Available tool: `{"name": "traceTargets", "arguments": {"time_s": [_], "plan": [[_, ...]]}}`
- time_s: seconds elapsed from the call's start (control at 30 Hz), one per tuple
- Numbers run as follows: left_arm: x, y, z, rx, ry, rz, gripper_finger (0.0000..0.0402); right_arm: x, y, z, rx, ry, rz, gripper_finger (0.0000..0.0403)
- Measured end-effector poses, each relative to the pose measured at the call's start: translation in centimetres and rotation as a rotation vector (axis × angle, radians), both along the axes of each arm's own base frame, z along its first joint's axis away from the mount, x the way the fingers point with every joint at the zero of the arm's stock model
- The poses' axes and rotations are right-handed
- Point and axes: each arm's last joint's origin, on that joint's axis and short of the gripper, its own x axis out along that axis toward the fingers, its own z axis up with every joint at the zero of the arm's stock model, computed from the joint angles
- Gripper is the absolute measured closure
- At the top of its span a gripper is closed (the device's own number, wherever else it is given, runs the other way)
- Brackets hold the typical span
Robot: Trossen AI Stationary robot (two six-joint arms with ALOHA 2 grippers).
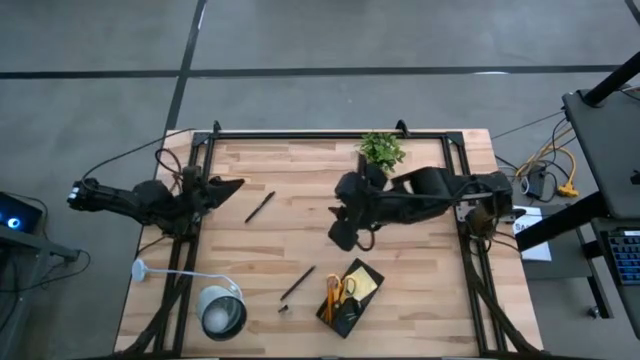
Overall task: Pick and place office supplies into organizer
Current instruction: Put the top pen into the desk organizer
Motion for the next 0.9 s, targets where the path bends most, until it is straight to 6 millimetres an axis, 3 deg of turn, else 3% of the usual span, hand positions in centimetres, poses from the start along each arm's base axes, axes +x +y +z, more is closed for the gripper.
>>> {"name": "traceTargets", "arguments": {"time_s": [0.23, 0.4, 0.63, 0.77, 0.9], "plan": [[0.2, 0.7, -0.4, -0.062, 0.078, 0.313, 0.0211, -1.5, 0.4, -0.4, -0.130, 0.123, 0.035, 0.0277], [1.0, 0.6, -1.4, -0.069, 0.131, 0.339, 0.0211, -2.5, 0.3, -0.4, -0.133, 0.175, 0.008, 0.0280], [3.3, -0.3, -2.1, -0.082, 0.245, 0.168, 0.0211, -4.4, 0.7, 1.6, -0.232, 0.064, -0.038, 0.0282], [5.3, -1.1, -2.2, -0.038, 0.428, 0.032, 0.0211, -6.1, 1.4, 2.4, -0.332, 0.022, -0.093, 0.0282], [6.5, -1.6, -1.6, -0.073, 0.733, -0.058, 0.0211, -6.8, 1.4, 2.7, -0.257, -0.025, -0.155, 0.0278]]}}
